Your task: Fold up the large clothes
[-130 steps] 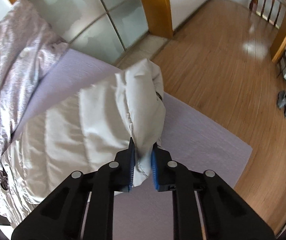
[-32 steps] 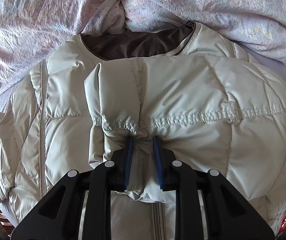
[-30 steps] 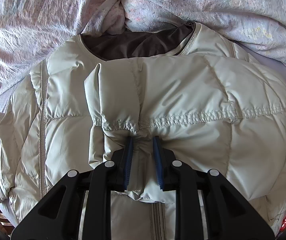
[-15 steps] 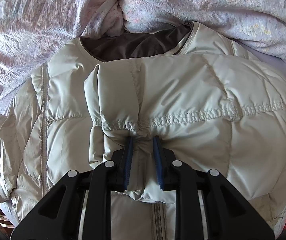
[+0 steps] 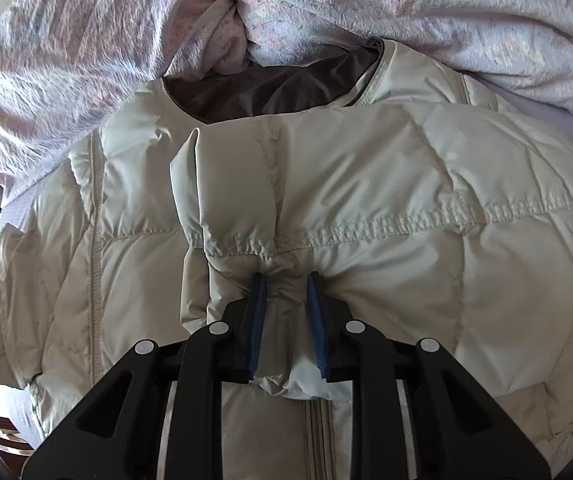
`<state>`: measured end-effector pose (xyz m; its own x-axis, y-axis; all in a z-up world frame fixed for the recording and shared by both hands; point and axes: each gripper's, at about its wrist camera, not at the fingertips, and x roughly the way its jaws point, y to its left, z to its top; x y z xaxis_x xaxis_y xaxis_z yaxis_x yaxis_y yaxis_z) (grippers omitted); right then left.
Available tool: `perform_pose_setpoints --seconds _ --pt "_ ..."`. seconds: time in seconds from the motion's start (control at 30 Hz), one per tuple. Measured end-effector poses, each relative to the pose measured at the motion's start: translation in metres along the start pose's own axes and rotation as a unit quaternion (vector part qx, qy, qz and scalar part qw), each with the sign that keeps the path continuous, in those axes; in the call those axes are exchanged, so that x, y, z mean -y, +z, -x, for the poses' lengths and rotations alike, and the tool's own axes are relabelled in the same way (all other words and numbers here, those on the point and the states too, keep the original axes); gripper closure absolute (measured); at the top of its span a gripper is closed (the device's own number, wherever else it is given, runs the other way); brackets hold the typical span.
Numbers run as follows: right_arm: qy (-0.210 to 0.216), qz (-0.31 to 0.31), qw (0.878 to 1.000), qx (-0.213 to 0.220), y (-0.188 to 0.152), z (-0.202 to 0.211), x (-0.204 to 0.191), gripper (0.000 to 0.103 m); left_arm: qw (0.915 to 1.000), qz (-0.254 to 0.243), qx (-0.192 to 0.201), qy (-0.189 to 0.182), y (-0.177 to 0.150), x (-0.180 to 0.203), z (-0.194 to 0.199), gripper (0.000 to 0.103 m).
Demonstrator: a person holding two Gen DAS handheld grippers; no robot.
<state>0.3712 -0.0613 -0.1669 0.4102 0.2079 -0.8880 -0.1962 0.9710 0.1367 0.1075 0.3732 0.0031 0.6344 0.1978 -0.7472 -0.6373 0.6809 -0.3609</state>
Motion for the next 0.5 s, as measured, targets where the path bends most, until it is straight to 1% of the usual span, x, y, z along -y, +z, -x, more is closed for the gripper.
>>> perform_pose_setpoints --seconds 0.13,0.33,0.4,0.43,0.5 --pt "0.022 -0.003 1.000 0.000 -0.002 0.005 0.008 0.075 0.9990 -0.031 0.005 -0.032 -0.002 0.045 0.006 0.091" --pt "0.052 -0.001 0.999 -0.002 -0.008 0.014 0.018 0.062 0.9942 -0.076 0.000 -0.077 -0.017 0.110 0.010 0.091" --pt "0.061 0.000 0.998 -0.001 -0.011 0.019 0.022 0.053 0.9912 -0.095 -0.004 -0.092 -0.023 0.135 0.011 0.091" --pt "0.066 0.001 0.998 0.001 -0.012 0.023 0.024 0.050 0.9897 -0.104 -0.005 -0.098 -0.026 0.145 0.011 0.090" --pt "0.072 0.003 0.997 0.007 -0.016 0.031 0.028 0.040 0.9864 -0.121 -0.010 -0.111 -0.033 0.167 0.012 0.091"
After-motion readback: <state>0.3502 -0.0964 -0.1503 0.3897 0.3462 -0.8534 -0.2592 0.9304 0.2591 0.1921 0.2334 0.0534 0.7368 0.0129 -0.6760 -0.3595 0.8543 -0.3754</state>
